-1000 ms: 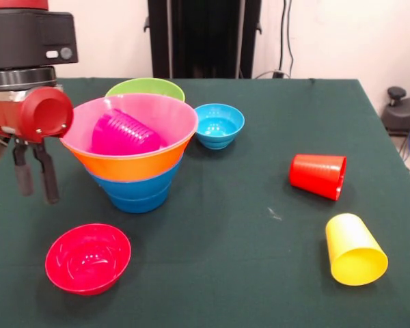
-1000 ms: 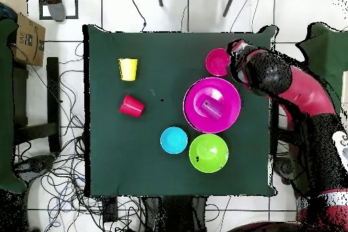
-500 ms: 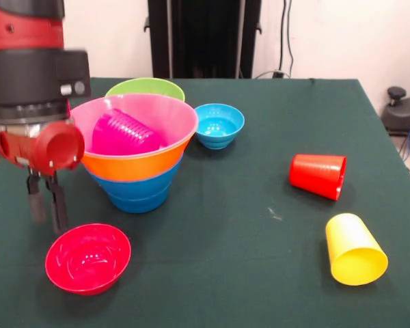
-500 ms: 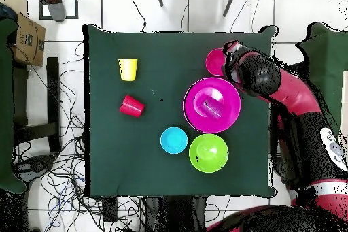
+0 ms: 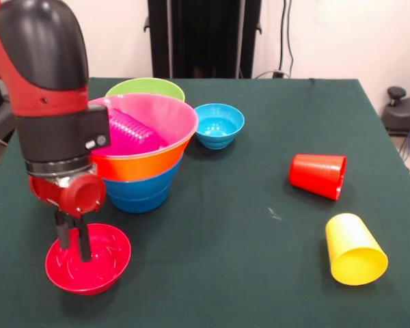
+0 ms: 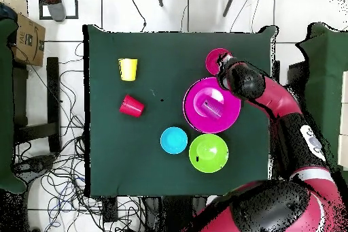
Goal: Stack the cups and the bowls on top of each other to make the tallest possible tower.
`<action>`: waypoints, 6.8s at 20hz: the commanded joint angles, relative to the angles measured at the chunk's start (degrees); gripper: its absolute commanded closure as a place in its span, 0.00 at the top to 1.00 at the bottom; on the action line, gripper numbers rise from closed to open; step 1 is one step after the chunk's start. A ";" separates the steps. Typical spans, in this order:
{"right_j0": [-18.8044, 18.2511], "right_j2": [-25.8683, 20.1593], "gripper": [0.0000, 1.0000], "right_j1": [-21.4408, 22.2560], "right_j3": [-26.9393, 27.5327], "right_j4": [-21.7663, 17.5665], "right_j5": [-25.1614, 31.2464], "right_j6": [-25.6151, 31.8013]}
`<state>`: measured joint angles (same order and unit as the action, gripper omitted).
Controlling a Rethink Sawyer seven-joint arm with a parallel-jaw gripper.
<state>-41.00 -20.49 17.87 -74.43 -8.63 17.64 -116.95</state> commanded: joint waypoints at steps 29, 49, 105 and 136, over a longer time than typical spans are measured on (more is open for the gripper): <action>-3.40 -5.93 1.00 2.23 -0.42 1.36 14.08 3.69; -8.79 -10.41 1.00 3.12 -5.00 -1.89 14.54 6.23; -18.45 -19.77 1.00 5.13 -11.07 -8.44 21.88 9.20; -15.89 -14.52 1.00 -9.57 3.45 -29.04 19.25 17.15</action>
<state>-59.60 -38.23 16.02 -78.74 -30.76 32.75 -116.92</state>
